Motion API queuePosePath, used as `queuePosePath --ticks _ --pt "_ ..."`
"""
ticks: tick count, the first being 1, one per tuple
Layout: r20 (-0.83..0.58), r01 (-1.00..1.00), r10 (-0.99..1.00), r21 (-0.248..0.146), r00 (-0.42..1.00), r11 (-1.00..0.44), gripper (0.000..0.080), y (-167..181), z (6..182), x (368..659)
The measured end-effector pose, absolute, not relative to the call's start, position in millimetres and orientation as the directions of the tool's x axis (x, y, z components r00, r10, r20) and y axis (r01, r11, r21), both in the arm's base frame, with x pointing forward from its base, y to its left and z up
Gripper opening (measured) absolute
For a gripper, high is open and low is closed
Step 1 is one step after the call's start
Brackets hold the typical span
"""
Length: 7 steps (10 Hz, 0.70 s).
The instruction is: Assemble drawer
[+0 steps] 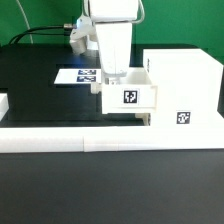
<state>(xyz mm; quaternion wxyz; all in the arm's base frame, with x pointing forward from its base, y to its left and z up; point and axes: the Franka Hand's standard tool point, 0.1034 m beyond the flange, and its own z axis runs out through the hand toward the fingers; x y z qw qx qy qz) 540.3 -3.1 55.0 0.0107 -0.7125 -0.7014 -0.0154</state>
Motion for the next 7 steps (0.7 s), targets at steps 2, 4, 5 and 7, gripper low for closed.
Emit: queuePosePath --ticks 2,4,5,7 --pt "0.034 1.000 0.999 0.008 0.013 -0.014 0.0042 -3.1 55.2 540.7" --pt "0.034 1.000 0.999 0.007 0.020 -0.020 0.0042 -3.9 55.1 540.5" --pt "0.033 1.000 0.999 0.007 0.021 -0.021 0.0042 -4.2 55.1 540.5" --pt "0.033 1.000 0.999 0.007 0.020 -0.020 0.0042 -4.2 55.1 540.5"
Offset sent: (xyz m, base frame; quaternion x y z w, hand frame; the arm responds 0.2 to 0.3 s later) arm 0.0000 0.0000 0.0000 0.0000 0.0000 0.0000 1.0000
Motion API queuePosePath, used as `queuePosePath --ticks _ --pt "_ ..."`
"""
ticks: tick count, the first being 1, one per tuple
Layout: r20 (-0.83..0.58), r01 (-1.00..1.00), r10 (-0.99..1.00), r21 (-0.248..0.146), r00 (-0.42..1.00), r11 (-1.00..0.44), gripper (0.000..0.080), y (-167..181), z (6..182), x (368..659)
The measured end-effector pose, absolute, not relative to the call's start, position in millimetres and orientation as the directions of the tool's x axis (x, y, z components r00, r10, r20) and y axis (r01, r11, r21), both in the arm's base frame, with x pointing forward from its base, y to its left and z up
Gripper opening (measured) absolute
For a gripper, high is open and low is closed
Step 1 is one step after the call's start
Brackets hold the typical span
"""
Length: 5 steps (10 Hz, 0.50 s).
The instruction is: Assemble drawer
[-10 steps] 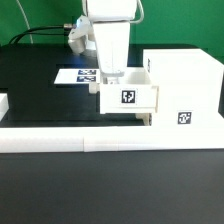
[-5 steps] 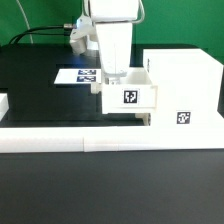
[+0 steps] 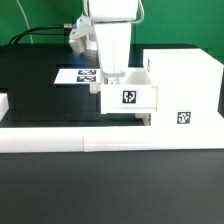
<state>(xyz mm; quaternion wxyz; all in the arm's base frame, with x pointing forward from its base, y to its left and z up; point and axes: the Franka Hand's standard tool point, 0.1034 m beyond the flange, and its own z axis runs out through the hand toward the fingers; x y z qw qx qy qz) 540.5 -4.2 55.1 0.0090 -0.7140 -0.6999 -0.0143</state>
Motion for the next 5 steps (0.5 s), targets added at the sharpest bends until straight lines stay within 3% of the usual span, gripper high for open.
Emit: queuePosePath --ticks 2,5 --pt "0.029 1.000 1.000 0.007 0.003 -0.003 0.0042 0.3 56.2 541.5" --pt "0.020 1.000 1.000 -0.028 -0.013 0.014 0.0042 0.4 55.5 543.4"
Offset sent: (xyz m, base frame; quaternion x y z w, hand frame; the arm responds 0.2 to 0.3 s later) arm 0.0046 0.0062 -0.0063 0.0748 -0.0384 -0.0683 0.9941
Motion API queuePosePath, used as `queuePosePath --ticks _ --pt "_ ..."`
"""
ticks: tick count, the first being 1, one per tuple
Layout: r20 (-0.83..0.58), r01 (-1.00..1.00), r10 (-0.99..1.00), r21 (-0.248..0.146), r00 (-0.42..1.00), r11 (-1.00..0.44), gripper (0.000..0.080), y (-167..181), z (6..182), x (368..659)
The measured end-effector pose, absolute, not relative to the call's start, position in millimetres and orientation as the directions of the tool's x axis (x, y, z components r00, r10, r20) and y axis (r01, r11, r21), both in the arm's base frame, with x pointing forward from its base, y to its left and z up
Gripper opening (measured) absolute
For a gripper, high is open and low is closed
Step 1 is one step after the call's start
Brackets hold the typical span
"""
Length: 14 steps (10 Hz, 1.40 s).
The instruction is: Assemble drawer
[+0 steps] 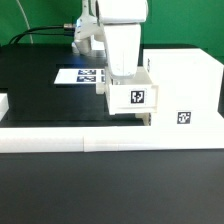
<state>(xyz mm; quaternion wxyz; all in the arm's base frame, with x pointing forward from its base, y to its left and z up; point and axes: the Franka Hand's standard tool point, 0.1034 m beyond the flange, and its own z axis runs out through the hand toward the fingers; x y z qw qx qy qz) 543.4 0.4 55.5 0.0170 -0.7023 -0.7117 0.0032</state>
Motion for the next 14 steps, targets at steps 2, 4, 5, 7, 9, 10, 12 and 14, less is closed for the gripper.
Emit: queuePosePath --ticks 2,4,5,7,9,10,12,14 --pt "0.020 1.000 1.000 -0.027 -0.012 0.012 0.0042 -0.1 55.5 543.4" --pt "0.020 1.000 1.000 -0.027 -0.012 0.012 0.0042 0.2 55.5 543.4" --pt "0.021 1.000 1.000 -0.027 -0.008 0.008 0.0042 3.4 55.6 543.5" --pt "0.022 0.999 1.000 -0.028 -0.017 0.018 0.0042 9.4 55.8 543.9" --pt "0.025 0.998 0.998 -0.025 -0.054 0.055 0.0042 12.5 54.5 545.7" --pt "0.025 0.998 0.998 -0.022 -0.056 0.057 0.0042 12.5 54.3 545.9" --pt "0.025 0.999 0.999 -0.021 -0.048 0.049 0.0042 11.5 55.1 546.1" --pt "0.023 0.999 0.999 -0.014 -0.032 0.032 0.0316 12.0 59.2 548.0"
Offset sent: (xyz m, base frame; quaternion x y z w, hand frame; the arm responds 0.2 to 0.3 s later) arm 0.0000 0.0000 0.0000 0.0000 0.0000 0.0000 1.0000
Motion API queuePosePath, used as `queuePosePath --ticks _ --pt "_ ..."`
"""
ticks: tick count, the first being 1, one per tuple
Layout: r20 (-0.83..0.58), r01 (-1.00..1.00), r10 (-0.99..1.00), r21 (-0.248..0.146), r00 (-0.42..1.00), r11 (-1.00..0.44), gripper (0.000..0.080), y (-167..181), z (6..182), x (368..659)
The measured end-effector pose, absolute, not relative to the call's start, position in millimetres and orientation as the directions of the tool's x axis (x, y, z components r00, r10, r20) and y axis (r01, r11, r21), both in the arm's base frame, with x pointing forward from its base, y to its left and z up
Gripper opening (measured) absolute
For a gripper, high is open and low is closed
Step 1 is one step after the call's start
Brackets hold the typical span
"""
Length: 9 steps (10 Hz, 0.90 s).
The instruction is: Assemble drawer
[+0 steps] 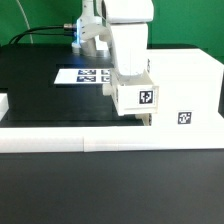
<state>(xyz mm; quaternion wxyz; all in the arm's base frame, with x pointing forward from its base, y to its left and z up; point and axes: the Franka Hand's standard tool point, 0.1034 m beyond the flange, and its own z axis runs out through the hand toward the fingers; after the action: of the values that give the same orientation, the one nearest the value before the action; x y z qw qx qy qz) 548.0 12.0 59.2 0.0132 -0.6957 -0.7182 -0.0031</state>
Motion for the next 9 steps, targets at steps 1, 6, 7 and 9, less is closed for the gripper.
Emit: queuePosePath --ticks 1,6,7,9 --pt "0.022 1.000 1.000 -0.007 -0.023 0.023 0.0316 11.9 63.1 549.7" --pt "0.002 0.999 1.000 0.031 -0.013 0.013 0.0640 -6.8 98.7 555.1" --pt "-0.002 0.999 1.000 0.030 -0.022 0.022 0.0648 -16.7 100.4 552.1" --pt "0.001 1.000 1.000 0.026 -0.008 0.008 0.0649 -21.4 97.5 551.1"
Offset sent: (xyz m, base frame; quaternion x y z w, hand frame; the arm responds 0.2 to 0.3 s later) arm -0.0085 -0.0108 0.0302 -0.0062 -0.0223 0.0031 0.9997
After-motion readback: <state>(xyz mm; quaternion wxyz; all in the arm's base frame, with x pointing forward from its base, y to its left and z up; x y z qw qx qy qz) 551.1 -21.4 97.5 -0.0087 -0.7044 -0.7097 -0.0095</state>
